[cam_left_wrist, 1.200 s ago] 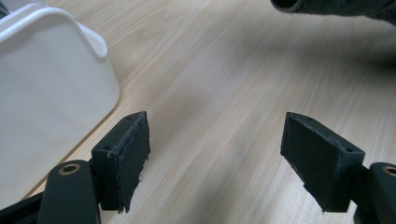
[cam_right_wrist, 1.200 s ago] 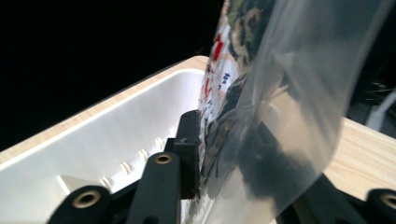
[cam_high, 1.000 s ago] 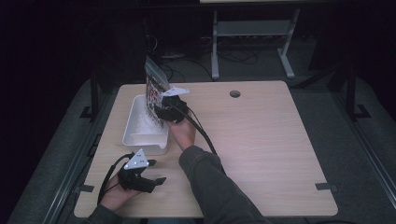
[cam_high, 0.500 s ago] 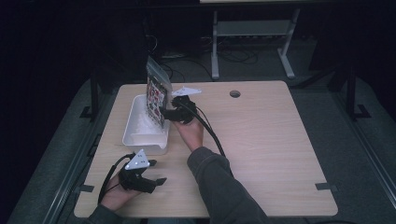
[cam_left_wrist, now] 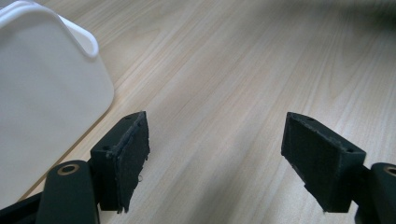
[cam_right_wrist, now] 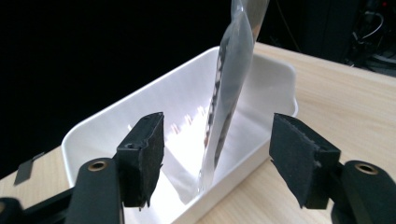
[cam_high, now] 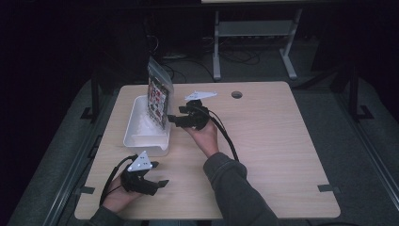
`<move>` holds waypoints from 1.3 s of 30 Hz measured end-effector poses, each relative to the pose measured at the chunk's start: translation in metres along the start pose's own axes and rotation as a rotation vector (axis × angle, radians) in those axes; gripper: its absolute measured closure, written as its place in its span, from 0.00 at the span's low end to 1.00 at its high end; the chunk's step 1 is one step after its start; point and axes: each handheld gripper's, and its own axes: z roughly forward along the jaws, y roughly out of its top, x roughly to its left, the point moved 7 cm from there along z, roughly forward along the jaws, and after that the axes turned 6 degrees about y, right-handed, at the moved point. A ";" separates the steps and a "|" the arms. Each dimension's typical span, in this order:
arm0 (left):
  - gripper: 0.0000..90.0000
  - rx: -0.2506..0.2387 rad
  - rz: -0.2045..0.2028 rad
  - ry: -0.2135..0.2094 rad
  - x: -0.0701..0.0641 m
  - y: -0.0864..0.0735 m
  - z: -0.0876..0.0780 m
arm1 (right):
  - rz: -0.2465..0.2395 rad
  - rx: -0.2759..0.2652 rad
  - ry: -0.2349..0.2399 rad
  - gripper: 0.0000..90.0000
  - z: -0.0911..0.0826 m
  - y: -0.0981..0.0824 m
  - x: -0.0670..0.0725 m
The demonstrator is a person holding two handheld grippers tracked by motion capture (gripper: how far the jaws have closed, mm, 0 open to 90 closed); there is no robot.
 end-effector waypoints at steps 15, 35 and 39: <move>0.24 0.008 0.001 0.002 0.000 0.000 0.002 | 0.035 -0.004 0.040 0.33 -0.039 -0.012 -0.010; 0.24 0.015 0.011 0.003 -0.002 0.001 0.005 | 0.039 -0.010 0.004 0.30 -0.107 -0.037 -0.025; 0.24 0.017 0.012 0.002 -0.002 0.001 0.005 | 0.049 -0.013 0.002 0.29 -0.121 -0.045 -0.028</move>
